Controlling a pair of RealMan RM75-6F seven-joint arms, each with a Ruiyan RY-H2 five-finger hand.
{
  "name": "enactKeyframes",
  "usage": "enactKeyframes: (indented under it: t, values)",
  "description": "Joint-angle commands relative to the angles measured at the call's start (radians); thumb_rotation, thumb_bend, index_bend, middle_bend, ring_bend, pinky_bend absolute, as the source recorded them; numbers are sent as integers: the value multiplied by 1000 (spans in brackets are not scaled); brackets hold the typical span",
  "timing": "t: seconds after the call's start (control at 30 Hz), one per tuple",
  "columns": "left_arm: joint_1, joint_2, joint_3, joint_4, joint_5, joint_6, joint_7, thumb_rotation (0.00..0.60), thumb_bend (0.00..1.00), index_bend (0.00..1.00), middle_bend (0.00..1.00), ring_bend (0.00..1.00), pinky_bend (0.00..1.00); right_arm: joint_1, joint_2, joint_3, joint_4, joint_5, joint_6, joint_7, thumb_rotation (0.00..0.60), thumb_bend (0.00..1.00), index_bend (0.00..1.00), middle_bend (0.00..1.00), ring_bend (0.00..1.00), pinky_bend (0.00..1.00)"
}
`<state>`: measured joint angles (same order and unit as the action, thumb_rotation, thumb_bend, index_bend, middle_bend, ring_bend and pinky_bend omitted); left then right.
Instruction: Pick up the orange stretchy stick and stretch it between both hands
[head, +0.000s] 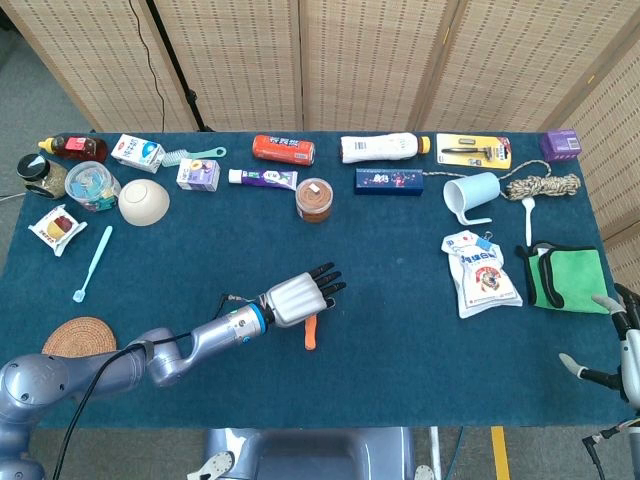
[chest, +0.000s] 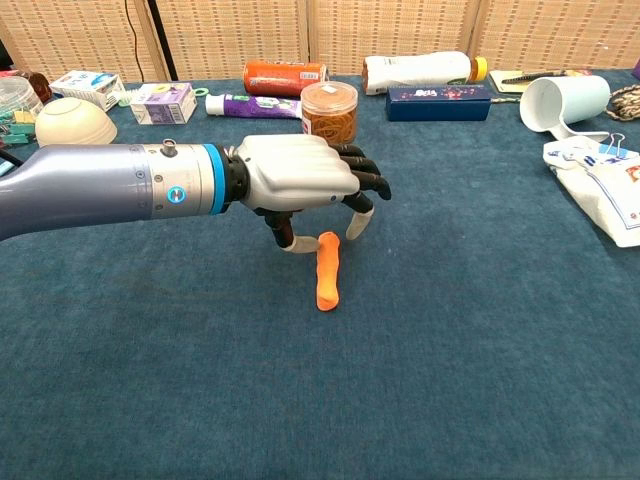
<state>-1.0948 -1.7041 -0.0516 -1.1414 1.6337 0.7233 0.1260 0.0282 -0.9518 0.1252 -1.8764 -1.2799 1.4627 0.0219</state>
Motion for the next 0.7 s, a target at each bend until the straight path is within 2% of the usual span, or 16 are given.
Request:
enactKeyframes:
  t: [0.03, 0.7]
  values:
    - [-3, -9, 2, 11, -6, -1, 1, 600, 354, 411, 122, 30, 0, -1, 0, 1, 0, 1, 0, 0, 600, 83, 183, 60, 18, 0]
    - [-14, -38, 19, 48, -36, -12, 18, 600, 353, 510, 122, 33, 0, -4, 1, 4, -3, 8, 0, -6, 600, 83, 183, 60, 18, 0]
